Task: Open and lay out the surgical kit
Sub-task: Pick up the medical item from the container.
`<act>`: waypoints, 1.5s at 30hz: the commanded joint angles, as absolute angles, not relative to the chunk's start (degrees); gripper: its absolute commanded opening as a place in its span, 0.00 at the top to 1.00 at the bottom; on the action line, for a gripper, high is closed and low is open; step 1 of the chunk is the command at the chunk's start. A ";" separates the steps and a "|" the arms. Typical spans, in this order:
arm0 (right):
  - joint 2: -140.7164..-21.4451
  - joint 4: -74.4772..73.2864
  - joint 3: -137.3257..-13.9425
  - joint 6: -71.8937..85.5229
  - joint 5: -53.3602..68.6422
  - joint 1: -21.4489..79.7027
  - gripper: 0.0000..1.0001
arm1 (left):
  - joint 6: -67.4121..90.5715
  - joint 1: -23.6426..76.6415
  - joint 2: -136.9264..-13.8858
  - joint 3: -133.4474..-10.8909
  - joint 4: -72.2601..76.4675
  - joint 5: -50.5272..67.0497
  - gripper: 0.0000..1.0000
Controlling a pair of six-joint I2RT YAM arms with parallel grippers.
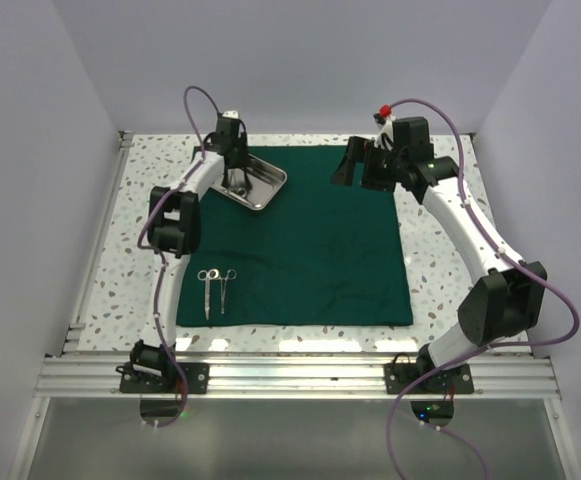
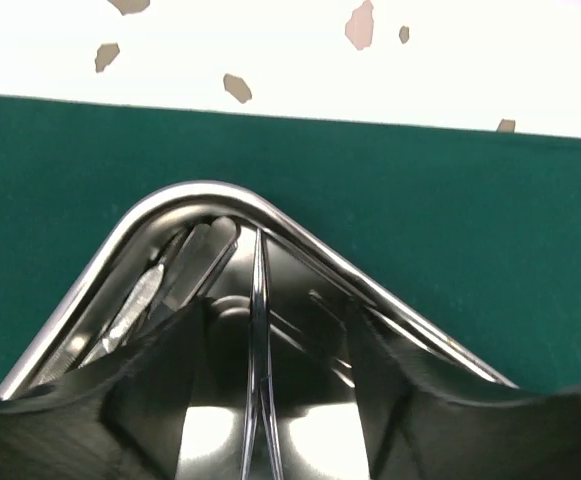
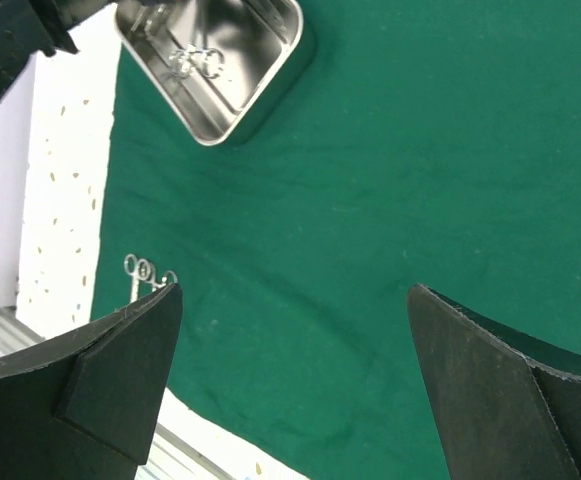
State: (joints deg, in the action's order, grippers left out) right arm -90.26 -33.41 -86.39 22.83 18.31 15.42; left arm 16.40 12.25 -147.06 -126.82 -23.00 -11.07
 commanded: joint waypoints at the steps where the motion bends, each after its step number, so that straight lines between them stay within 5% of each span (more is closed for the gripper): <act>1: -88.15 -34.98 -85.87 20.92 16.44 15.38 0.01 | 16.43 11.51 -150.55 -129.28 -21.80 -8.80 0.41; 13: -89.30 -35.16 -86.22 20.21 15.12 15.29 0.01 | 21.27 12.39 -157.76 -134.03 -29.79 -3.34 0.69; 14: -89.38 -35.07 -86.05 20.30 15.20 15.29 0.01 | 21.88 12.39 -157.85 -133.16 -30.14 -3.34 0.77; 19: -89.12 -34.45 -84.90 20.57 15.12 15.21 0.01 | 20.92 13.88 -156.71 -129.20 -30.50 -6.05 0.81; 24: -88.68 -33.75 -83.59 20.74 14.94 15.12 0.01 | 20.39 14.68 -156.71 -129.20 -31.02 -7.12 0.99; 45: -85.52 -31.90 -81.56 21.80 15.56 15.03 0.01 | 19.51 12.22 -137.91 -131.93 -20.76 -2.55 1.00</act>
